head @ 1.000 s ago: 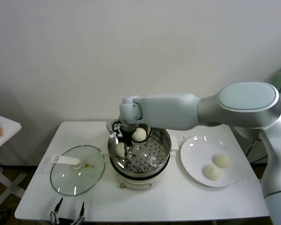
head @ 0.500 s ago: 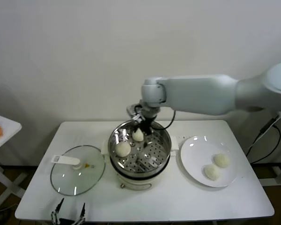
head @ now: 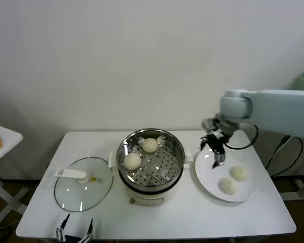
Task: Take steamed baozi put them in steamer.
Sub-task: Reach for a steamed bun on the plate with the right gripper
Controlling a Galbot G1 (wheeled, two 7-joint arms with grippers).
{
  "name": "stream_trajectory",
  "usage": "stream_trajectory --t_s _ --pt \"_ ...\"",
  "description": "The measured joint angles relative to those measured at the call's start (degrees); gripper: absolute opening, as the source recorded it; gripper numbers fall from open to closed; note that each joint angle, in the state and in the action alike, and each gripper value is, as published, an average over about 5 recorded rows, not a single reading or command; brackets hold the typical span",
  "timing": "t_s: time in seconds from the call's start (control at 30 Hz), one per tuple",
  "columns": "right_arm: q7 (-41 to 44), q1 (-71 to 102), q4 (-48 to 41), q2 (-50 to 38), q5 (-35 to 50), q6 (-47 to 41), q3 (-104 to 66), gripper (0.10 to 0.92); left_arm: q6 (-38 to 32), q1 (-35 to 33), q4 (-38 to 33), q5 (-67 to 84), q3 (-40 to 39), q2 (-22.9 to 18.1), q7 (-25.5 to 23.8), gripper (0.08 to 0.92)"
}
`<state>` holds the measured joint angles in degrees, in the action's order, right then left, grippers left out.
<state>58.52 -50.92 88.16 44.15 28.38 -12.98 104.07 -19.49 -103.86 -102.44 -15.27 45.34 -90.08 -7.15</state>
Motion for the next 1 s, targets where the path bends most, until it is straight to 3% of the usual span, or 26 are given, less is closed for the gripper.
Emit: stream_trajectory --t_s 0.5,1.0 --pt "-1.2 18.2 -8.2 -6.3 -12.4 0.2 -10.6 0.823 -0.1 -0.3 0.8 -0.5 1.0 -0.7 0.1 0.823" --pt "-1.6 31.4 -14.3 -6.6 -17.1 -0.4 -20.7 0.823 -0.1 -0.5 1.3 -1.1 1.2 -1.2 0.2 0.823"
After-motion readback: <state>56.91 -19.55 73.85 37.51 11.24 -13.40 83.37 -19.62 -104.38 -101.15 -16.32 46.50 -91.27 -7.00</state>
